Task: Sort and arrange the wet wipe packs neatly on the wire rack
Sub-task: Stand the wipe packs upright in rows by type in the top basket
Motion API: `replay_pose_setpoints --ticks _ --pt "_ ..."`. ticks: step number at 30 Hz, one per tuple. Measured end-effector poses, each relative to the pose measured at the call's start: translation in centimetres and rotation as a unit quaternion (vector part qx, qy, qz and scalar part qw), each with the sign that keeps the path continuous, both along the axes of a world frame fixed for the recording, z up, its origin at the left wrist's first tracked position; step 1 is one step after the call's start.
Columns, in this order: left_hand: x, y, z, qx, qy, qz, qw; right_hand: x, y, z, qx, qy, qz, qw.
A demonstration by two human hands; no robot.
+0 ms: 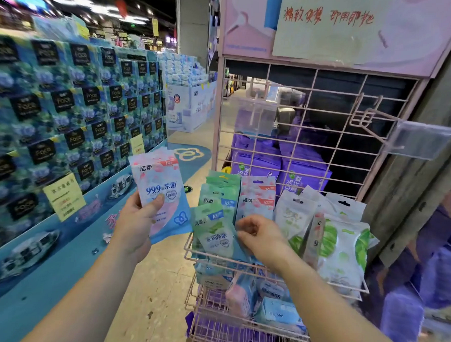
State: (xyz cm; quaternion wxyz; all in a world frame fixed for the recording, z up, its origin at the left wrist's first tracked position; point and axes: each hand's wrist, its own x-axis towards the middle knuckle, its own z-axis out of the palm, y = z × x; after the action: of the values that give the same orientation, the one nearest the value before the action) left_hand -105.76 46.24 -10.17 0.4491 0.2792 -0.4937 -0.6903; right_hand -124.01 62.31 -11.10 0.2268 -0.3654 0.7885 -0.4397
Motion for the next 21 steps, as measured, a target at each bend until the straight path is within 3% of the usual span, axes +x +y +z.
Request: replay_pose_setpoints --ticks 2,5,9,10,14,17,21 --pt "0.2 -0.1 -0.1 0.002 -0.009 0.004 1.000 0.1 0.2 -0.5 0.043 0.034 0.044 0.998" --pt "0.3 -0.1 -0.2 0.015 -0.011 0.007 1.000 0.9 0.8 0.0 0.055 0.001 0.102 0.993" --pt "-0.2 0.3 -0.1 0.026 0.002 -0.009 1.000 1.0 0.8 0.2 0.112 0.196 0.084 0.971" --pt "-0.3 0.4 0.0 0.027 0.005 -0.013 1.000 0.8 0.8 0.3 0.091 0.191 0.058 0.976" --pt "-0.3 0.4 0.3 0.028 0.017 -0.014 0.999 -0.3 0.9 0.5 -0.031 0.025 -0.002 0.999" --pt "0.0 0.1 0.5 0.025 0.027 -0.003 0.999 0.9 -0.1 0.0 0.045 0.039 0.040 0.997" --pt "0.3 0.2 0.9 0.021 0.028 0.011 0.999 3.2 -1.4 0.1 0.194 0.206 0.071 0.956"
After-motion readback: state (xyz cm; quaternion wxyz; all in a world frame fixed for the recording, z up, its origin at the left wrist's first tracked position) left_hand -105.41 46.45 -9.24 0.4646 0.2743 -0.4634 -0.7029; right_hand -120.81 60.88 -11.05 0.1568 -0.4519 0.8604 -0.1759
